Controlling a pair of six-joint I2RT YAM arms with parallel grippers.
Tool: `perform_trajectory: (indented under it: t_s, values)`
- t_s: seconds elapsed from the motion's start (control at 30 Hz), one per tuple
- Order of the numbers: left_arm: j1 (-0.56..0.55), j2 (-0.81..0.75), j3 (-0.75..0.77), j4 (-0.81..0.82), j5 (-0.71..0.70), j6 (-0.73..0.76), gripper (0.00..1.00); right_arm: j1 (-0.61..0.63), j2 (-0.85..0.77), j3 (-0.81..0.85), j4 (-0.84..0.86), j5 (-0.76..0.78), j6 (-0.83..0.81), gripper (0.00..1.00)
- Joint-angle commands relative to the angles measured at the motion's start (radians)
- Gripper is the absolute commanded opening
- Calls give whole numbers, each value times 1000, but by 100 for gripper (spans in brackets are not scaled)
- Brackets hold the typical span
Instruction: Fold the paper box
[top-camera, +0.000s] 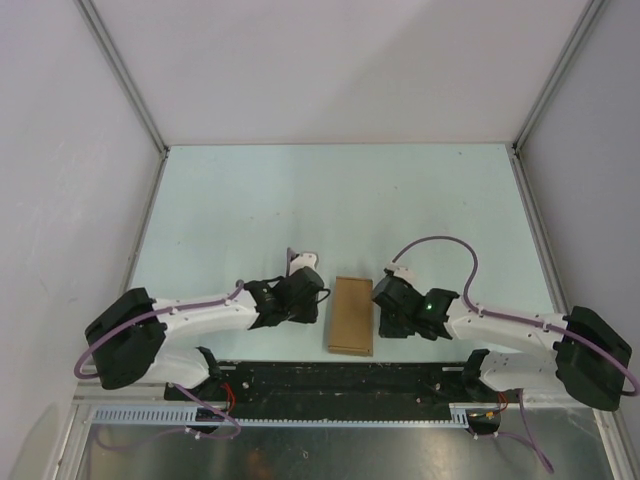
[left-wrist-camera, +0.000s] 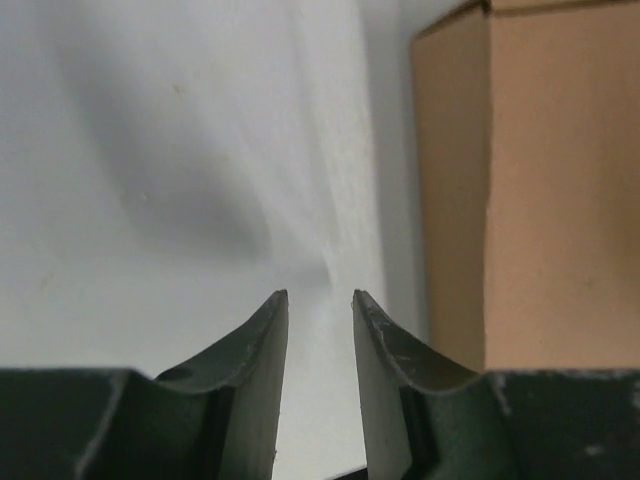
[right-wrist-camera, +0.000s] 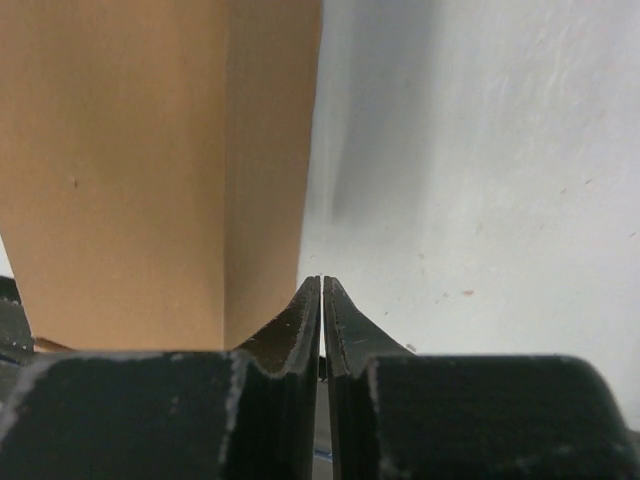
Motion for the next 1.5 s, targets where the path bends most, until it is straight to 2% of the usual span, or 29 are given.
perform_trajectory:
  t_s: [0.0, 0.17, 0.43, 1.17, 1.33, 1.47]
  values:
    - [-65, -34, -9, 8, 1, -95, 37, 71, -8, -13, 31, 18, 110, 8]
    - [-120, 9, 11, 8, 10, -124, 36, 122, 73, -12, 63, 19, 165, 8]
    - [-182, 28, 4, 8, 13, -162, 36, 171, 113, -12, 68, 44, 210, 7]
    - [-280, 107, 99, 11, 22, -204, 36, 176, 93, -12, 201, -42, 289, 8]
    - [-283, 97, 95, 9, 7, -205, 36, 174, 69, -12, 164, -13, 302, 8]
    - [-283, 57, 63, 8, -11, -209, 36, 179, 50, -12, 56, 36, 309, 9]
